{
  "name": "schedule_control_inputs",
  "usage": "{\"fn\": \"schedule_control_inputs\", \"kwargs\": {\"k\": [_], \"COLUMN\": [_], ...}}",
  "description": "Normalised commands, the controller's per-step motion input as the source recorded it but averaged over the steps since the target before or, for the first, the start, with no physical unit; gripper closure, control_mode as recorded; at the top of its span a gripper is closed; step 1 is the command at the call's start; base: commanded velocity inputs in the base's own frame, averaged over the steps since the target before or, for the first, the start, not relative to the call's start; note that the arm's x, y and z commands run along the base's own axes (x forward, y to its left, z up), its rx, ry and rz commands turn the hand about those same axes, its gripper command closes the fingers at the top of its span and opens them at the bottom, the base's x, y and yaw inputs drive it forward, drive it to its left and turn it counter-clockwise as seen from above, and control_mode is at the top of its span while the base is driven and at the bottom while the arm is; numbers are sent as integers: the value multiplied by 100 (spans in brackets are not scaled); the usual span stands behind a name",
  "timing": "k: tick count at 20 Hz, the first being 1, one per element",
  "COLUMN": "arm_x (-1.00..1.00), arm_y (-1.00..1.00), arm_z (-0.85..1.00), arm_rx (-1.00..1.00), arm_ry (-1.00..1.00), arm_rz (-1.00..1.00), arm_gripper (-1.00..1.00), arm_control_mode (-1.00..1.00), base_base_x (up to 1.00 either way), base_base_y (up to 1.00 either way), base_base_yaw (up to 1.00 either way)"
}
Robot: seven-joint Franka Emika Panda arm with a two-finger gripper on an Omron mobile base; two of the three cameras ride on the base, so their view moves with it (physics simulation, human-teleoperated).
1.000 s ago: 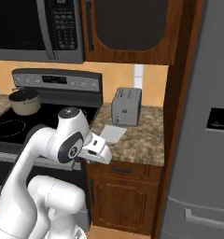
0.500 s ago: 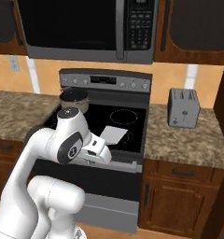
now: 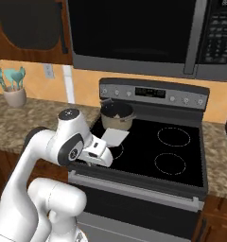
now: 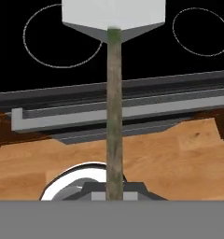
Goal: Put the garlic and lemon wedge in the pot. Retrieve the spatula and lightly stir the vegetables in the pot.
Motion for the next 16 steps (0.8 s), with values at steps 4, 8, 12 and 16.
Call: {"fn": "schedule_control_inputs", "kwargs": {"k": [4,8,12,16], "arm_x": [0,0,0,0], "arm_y": [0,0,0,0], "arm_z": [0,0,0,0], "arm_rx": [0,0,0,0], "arm_ry": [0,0,0,0], "arm_rz": [0,0,0,0], "arm_gripper": [100,100,100,100], "arm_control_mode": [100,100,100,100], "base_base_x": [44,56,96,48], "base_base_y": [58,24,1,6], "base_base_yaw": [0,-1,-5,-7]}}
